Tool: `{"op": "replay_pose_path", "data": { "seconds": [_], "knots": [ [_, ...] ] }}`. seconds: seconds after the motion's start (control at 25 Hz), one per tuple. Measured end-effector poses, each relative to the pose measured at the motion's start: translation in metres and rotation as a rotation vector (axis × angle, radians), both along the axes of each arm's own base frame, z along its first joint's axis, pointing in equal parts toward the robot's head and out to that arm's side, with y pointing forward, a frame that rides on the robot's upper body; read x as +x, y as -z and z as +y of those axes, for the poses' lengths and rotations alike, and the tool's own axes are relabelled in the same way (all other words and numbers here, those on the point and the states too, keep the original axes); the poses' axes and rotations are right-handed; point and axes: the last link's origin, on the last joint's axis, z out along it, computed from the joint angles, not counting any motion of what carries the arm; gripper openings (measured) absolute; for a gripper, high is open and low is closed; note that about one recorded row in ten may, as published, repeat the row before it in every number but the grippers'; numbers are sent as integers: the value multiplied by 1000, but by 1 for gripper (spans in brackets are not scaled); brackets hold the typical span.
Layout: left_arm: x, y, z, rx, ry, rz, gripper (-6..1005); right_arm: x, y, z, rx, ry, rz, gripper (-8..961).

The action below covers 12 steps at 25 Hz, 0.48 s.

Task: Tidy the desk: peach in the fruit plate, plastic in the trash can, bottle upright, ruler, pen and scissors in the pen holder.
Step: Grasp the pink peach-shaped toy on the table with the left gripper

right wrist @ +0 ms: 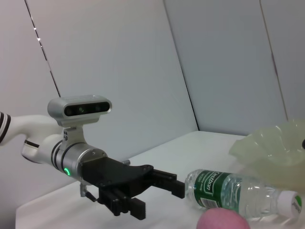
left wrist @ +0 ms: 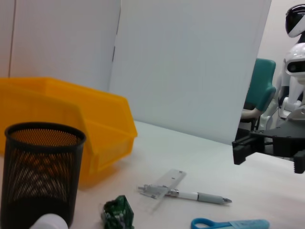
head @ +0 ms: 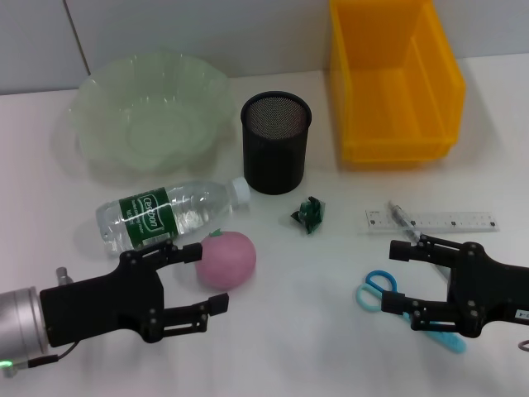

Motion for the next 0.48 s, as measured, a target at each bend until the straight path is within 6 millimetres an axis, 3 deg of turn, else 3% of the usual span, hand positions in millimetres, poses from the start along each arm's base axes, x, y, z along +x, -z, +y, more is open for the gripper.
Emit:
{"op": "replay_pose_path", "data": {
  "seconds": [0.28,0.48],
  "knots": [
    [3,3,6,23,10,12,864,0,0,-1,-3,-1,4,805],
    [3,18,18,89,0,88,864,0,0,-1,-3,0,4,805]
  ]
}}
